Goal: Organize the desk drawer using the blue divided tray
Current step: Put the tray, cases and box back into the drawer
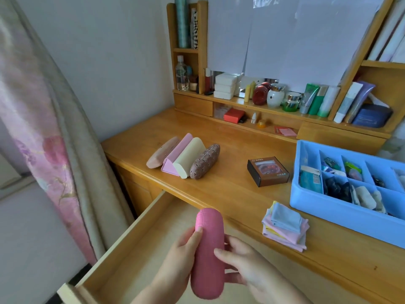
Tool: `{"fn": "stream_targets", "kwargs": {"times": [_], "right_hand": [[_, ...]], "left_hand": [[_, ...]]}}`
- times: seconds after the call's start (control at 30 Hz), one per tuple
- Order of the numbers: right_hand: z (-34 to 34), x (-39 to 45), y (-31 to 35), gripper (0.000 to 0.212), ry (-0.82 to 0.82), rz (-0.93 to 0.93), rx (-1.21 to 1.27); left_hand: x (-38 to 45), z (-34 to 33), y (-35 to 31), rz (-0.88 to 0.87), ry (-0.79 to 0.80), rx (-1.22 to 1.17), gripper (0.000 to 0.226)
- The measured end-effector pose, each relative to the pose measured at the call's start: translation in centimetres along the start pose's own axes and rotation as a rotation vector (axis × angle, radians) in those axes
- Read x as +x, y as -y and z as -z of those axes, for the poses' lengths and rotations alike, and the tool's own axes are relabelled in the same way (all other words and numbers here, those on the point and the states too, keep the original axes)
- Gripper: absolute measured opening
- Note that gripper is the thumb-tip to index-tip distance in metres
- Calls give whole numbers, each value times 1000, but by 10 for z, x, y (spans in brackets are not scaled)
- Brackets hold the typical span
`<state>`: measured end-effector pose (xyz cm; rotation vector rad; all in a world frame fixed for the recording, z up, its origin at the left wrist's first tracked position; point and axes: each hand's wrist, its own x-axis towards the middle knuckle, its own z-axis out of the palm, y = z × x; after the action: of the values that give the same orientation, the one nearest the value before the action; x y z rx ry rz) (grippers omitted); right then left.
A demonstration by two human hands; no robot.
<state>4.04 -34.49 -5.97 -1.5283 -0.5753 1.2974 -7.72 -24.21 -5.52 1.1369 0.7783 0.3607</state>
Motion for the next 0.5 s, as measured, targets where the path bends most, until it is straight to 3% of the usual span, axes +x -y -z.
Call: {"fn": "stream_targets", "kwargs": {"times": [0.13,0.23,0.37,0.5], "right_hand": [[-35,30,-30,18,14,-220,61],[-81,63,-51,10,-39,-288,75],[-141,115,-82,28,-203,-343,84],[-180,151,-103,32,-245,-351,-131]], "left_hand": [[-7,57,17,-80,-176,435,20],[-12,103,33,-224,-334,564,22],[-18,163,45,-395,-576,743,29],[-13,183,55,-474,-638,831,29]]}}
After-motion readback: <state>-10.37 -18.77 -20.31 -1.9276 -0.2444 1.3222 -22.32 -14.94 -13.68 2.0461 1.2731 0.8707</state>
